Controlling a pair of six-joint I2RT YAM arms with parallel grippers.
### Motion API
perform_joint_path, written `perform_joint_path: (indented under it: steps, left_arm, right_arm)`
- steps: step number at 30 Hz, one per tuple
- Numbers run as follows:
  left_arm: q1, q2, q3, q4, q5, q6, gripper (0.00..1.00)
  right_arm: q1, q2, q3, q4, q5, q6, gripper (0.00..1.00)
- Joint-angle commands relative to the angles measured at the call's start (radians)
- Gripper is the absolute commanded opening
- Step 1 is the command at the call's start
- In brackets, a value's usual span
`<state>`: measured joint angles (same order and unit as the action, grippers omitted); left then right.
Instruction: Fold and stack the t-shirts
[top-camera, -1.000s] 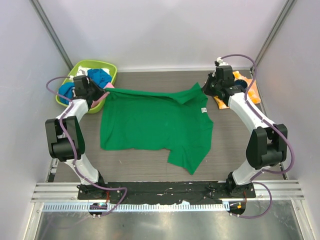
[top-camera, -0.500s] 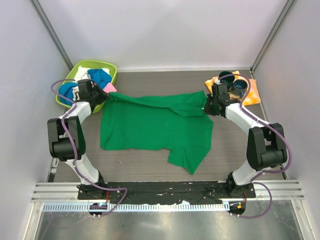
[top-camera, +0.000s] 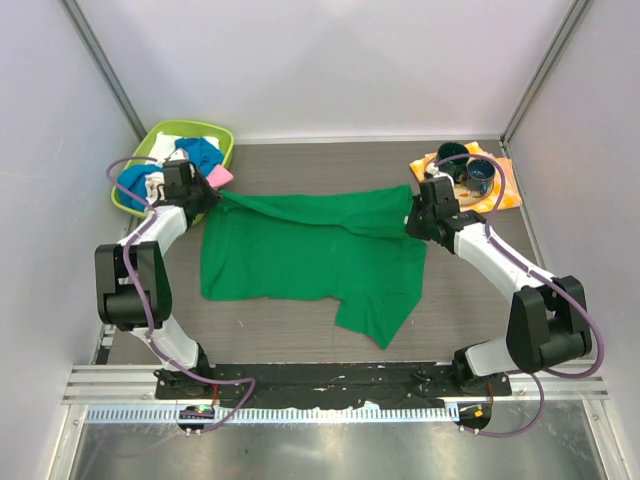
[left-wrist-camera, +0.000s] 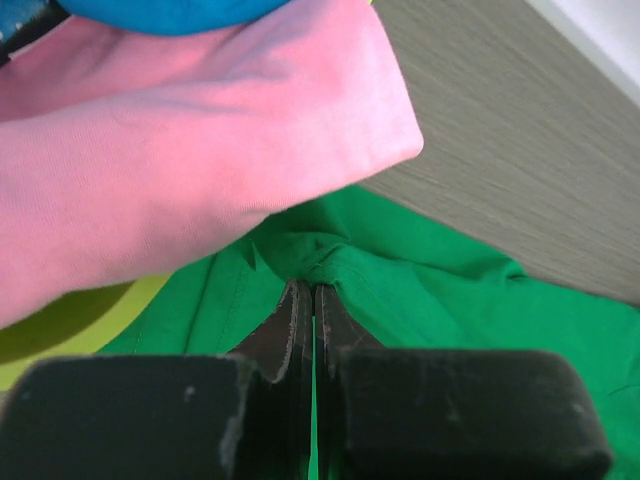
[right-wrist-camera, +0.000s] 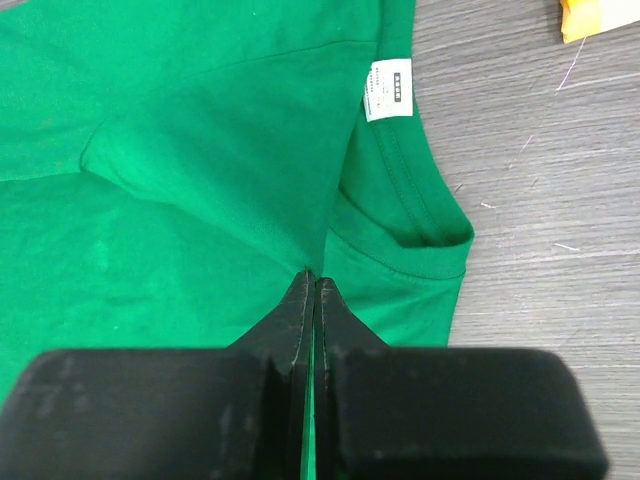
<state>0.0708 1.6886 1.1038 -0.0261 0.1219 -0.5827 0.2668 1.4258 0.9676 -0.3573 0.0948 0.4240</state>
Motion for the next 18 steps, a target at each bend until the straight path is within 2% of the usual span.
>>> perform_joint_path:
  steps: [1, 11, 18]
  left_arm:
    - [-0.019, -0.035, -0.024, -0.031, -0.082, 0.038, 0.0]
    - [-0.032, -0.055, -0.056, -0.066, -0.226, 0.035, 0.0]
    - [-0.032, -0.066, -0.013, -0.072, -0.231, 0.047, 0.0]
  right_arm:
    - [0.028, -0.054, -0.044, -0.011, 0.055, 0.025, 0.01]
    - [0.074, -0.103, -0.132, -0.02, 0.118, 0.075, 0.01]
    - [0.074, -0.131, -0.051, -0.038, 0.125, 0.079, 0.01]
